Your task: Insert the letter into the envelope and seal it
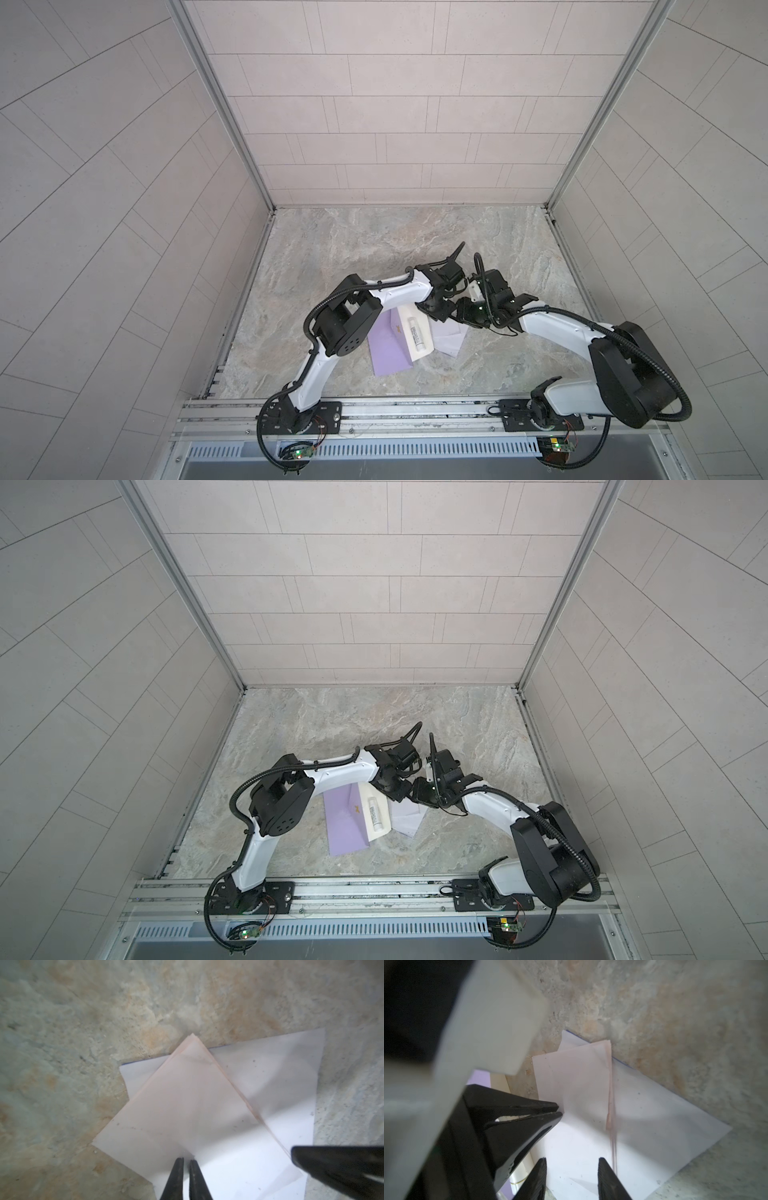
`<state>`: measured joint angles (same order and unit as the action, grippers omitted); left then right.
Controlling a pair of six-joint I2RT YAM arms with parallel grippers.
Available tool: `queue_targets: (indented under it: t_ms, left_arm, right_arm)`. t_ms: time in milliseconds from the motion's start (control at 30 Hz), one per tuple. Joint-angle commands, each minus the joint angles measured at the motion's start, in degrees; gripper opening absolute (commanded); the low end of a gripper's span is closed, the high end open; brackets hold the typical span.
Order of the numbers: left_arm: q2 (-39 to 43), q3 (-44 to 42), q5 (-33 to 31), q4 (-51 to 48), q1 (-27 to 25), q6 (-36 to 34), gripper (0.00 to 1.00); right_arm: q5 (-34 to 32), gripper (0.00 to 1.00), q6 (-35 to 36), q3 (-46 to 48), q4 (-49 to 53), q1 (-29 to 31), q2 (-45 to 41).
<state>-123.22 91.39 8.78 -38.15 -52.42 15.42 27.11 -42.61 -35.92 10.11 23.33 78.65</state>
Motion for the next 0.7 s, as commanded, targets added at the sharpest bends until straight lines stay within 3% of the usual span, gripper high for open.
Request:
queue_targets:
  t_ms: [0,167,667]
  left_arm:
    - [-1.0,0.1,0.3,-0.3,-0.2,-0.7,0.12]
    - [-1.0,0.1,0.4,-0.2,-0.2,-0.7,0.12]
    - [-1.7,0.7,1.4,-0.2,-0.2,-1.0,0.12]
  right_arm:
    - [-6.0,0.43,0.2,0.0,3.2,0.3,0.3]
    - [-5.1,0.43,0.3,0.1,3.8,0.3,2.5]
    - [2.5,0.43,-5.4,3.7,-6.4,0.4,2.5]
